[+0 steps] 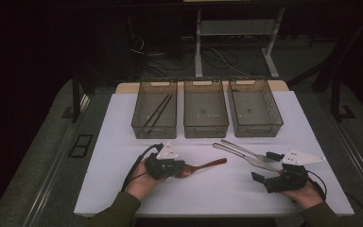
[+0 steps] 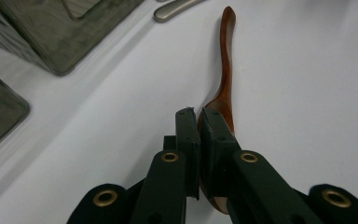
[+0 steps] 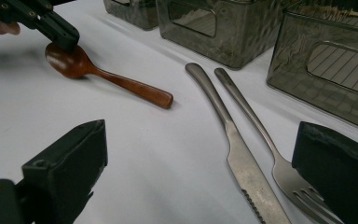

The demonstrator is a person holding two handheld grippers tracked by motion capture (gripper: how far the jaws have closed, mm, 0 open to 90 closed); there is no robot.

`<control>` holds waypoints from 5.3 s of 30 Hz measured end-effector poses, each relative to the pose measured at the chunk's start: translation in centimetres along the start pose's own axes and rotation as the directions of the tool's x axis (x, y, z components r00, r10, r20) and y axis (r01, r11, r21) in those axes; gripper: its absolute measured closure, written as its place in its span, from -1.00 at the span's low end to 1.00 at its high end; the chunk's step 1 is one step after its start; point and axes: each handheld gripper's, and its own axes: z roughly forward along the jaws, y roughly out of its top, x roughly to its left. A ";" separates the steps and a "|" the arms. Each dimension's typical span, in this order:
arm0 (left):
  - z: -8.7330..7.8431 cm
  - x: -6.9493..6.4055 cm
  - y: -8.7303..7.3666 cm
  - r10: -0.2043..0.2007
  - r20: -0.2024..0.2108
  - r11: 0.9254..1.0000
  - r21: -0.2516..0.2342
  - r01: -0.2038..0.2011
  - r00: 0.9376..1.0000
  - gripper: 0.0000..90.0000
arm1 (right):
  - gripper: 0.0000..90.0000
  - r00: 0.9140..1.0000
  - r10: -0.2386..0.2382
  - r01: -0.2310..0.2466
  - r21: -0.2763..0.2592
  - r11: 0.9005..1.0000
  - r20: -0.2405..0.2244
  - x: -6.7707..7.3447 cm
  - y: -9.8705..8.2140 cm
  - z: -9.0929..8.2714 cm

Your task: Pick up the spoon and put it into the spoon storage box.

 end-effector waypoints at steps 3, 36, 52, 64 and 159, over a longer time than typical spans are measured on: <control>-0.4 0.0 0.2 0.003 -0.013 1.000 -0.021 -0.004 1.000 0.91 | -0.94 1.000 0.002 -0.002 -0.001 1.000 0.001 0.0 0.0 0.0; -3.6 2.1 5.3 -0.004 -0.103 0.989 -0.148 -0.011 0.995 0.90 | -0.94 1.000 0.005 -0.005 0.004 1.000 0.001 0.0 0.0 0.1; -3.2 5.4 9.2 -0.016 -0.171 0.987 -0.161 -0.012 0.985 0.90 | -0.94 1.000 0.009 -0.009 0.005 1.000 0.002 0.0 0.0 0.1; -1.1 8.7 11.3 -0.050 -0.245 0.994 -0.107 0.024 0.968 0.90 | -0.94 1.000 0.011 -0.011 0.001 1.000 0.000 -0.1 -0.1 0.1; -2.2 5.9 7.9 -0.089 -0.001 0.972 -0.216 0.086 0.996 -0.22 | -0.94 1.000 0.022 -0.022 0.000 1.000 -0.006 -0.1 -0.1 0.1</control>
